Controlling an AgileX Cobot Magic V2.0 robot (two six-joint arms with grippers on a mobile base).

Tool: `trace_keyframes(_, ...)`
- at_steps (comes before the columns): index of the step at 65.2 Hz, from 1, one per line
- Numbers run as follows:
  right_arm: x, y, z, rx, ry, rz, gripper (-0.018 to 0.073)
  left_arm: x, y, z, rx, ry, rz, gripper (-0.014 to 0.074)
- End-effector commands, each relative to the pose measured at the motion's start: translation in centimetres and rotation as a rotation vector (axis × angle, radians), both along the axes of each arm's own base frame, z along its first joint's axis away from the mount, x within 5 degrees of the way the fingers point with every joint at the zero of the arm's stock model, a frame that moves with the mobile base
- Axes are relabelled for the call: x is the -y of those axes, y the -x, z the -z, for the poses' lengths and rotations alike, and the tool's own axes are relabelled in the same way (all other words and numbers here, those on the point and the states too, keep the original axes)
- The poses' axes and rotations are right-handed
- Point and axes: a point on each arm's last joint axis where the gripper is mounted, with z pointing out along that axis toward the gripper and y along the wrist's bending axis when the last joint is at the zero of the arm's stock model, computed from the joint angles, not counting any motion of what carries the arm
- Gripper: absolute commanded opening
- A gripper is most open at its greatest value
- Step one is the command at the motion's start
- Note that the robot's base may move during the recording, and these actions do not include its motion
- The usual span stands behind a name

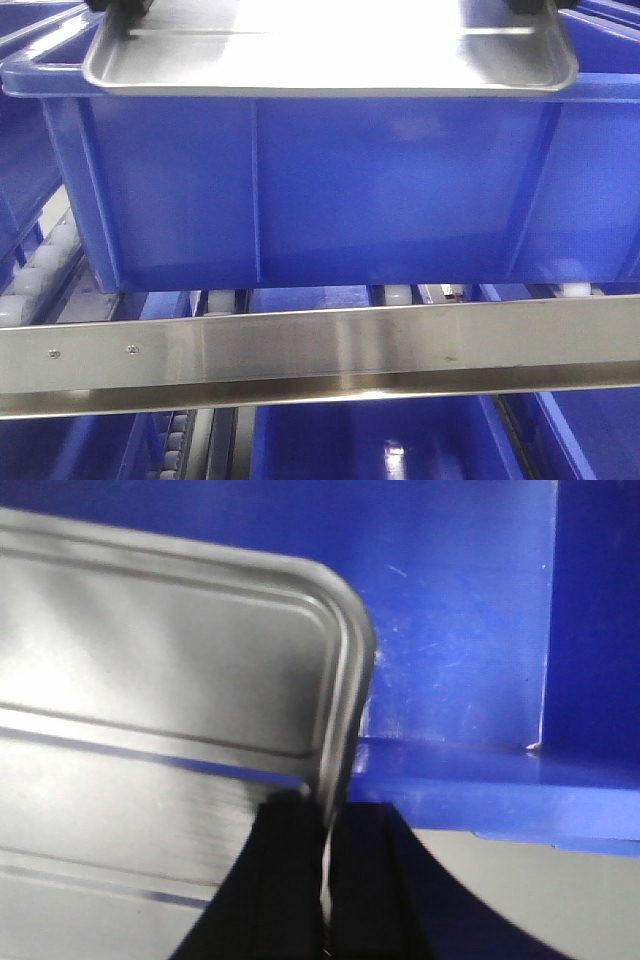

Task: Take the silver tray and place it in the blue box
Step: 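Lower the silver tray into the blue bin with both grippers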

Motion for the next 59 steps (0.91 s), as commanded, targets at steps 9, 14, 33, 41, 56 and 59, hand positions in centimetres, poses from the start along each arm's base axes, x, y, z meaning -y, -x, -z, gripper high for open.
trace_keyframes(9, 0.5, 0.0, -5.0, 0.223, -0.05, -0.03, 0.0058, -0.2, -0.1, -4.1, 0.238, 0.024, 0.115, -0.0105)
trace_keyframes(14, 0.6, 0.0, -6.5, 0.28, -0.066, -0.03, 0.0058, -0.2, -0.5, -5.1, 0.293, 0.067, 0.119, -0.0105)
trace_keyframes(33, 1.8, -3.9, -7.6, 0.377, -0.006, 0.011, 0.0058, 0.5, -4.6, -5.6, 0.424, 0.152, 0.109, -0.0105)
trace_keyframes(41, 2.2, -7.2, -5.5, 0.348, 0.025, 0.053, 0.0058, 1.4, -7.2, -3.2, 0.408, 0.132, 0.109, -0.0105)
trace_keyframes(56, 1.8, -12.3, 0.2, 0.231, 0.088, 0.076, 0.0058, 3.0, -11.3, 1.5, 0.382, 0.112, 0.124, -0.0105)
trace_keyframes(59, 1.5, -12.9, 1.3, 0.209, 0.1, 0.072, 0.0058, 3.4, -11.8, 2.4, 0.371, 0.106, 0.128, -0.0105)
